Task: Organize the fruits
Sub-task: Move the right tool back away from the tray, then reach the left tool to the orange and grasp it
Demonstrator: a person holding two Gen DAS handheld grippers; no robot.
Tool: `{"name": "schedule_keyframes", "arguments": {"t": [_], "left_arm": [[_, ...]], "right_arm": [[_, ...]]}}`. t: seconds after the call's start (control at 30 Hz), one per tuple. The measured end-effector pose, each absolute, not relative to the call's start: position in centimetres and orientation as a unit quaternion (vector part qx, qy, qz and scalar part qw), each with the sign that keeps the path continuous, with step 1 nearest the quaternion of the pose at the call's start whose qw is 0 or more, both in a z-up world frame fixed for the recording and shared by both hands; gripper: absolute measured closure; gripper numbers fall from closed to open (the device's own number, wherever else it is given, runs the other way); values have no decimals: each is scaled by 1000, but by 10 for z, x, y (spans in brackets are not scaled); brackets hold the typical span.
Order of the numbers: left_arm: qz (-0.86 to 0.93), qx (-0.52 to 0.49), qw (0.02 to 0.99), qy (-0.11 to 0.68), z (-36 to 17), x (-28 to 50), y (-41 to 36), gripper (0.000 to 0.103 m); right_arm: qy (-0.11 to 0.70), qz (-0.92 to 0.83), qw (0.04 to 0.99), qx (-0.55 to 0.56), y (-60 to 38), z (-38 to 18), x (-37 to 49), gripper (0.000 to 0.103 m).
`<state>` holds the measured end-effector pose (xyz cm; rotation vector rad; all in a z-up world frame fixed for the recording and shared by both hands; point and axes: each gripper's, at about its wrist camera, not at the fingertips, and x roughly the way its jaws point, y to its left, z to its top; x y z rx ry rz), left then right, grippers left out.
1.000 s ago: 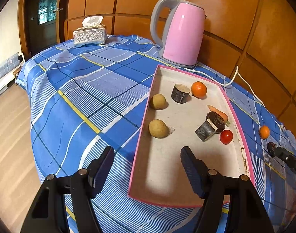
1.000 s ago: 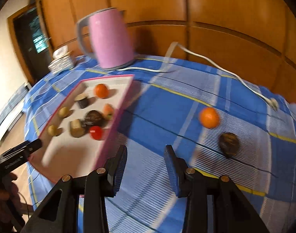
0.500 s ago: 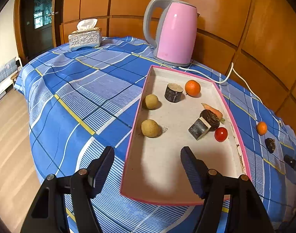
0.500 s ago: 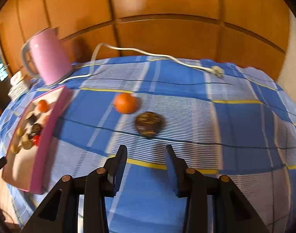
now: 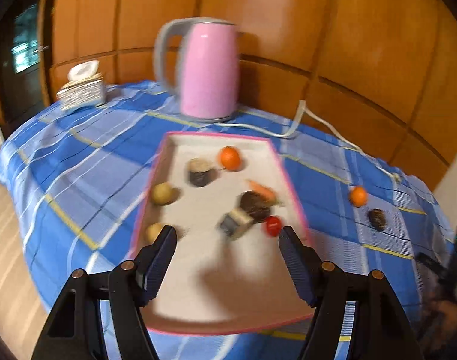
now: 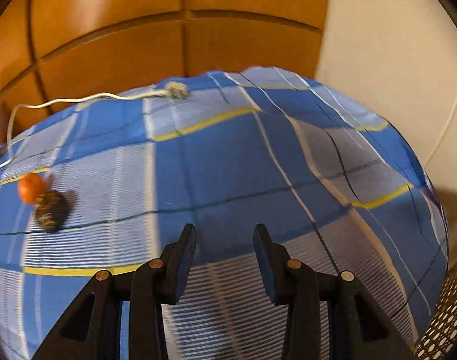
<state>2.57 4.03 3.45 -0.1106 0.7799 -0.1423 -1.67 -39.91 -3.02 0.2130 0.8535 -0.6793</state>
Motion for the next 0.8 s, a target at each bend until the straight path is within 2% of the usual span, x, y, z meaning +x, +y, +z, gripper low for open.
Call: {"name": "schedule_keyframes", "arguments": {"t": [0.2,0.5,0.63,0.8], "left_arm": [[-154,-26,908,388,45,49,-17,32],[-244,-10,861,446,23,106,-110,32],[-253,-19,845,471,9,130,-137,41],[-258,-22,832,490,-7,152,-162,46]], "right_arm": [[395,-331,851,97,-401,-38,-20,58],[389,-333,854,94,-398,-42,-18,56],[388,-333,854,94,-398,-42,-18,56],[388,-333,855,92,-398,-43,-17,55]]}}
